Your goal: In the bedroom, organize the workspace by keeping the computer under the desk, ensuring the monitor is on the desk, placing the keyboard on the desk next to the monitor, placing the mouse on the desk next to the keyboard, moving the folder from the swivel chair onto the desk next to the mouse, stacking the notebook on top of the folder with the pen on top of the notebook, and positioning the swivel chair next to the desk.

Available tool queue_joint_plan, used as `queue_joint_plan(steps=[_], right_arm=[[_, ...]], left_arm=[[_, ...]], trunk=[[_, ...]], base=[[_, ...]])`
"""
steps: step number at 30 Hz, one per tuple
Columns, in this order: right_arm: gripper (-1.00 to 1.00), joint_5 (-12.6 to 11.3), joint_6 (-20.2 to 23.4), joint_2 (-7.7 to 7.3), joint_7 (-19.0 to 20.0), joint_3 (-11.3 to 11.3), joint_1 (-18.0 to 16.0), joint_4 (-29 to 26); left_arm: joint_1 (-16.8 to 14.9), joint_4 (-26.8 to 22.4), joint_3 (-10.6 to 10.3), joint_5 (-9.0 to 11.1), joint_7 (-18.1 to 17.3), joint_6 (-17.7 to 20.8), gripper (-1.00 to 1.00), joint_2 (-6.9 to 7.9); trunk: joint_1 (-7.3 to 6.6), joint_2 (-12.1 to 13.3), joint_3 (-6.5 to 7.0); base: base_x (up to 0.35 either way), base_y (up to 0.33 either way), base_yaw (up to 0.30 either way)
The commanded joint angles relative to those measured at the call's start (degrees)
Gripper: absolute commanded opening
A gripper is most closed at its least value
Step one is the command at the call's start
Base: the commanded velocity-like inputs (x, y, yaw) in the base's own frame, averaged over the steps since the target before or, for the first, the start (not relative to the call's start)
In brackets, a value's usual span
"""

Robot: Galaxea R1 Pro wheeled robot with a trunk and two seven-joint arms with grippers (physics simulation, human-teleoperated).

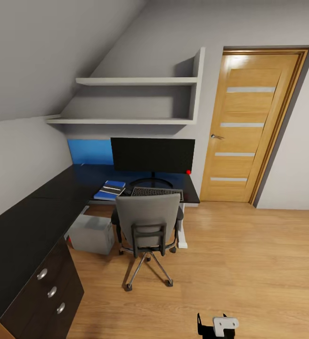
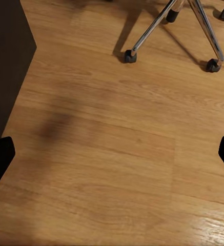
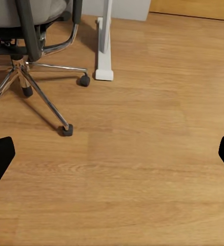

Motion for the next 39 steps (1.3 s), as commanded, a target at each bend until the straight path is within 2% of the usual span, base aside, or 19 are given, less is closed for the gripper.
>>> queue_joint_plan(steps=[1,39], right_arm=[[1.00,-0.17,-0.14,0.04,-0.35,0.49,-0.06,0.12],[1.00,-0.17,-0.14,0.03,-0.36,0.49,-0.06,0.12]], left_arm=[[-0.05,0.07,0.04,0.62,-0.56,-0.11,1.00,-0.01],[-0.06,0.07,0.04,0.62,-0.59,-0.12,1.00,-0.09]], trunk=[[0.01,-0.06,-0.08],[0.01,-0.06,-0.08]], base=[[0.000,0.000,0.000],[0.000,0.000,0.000]])
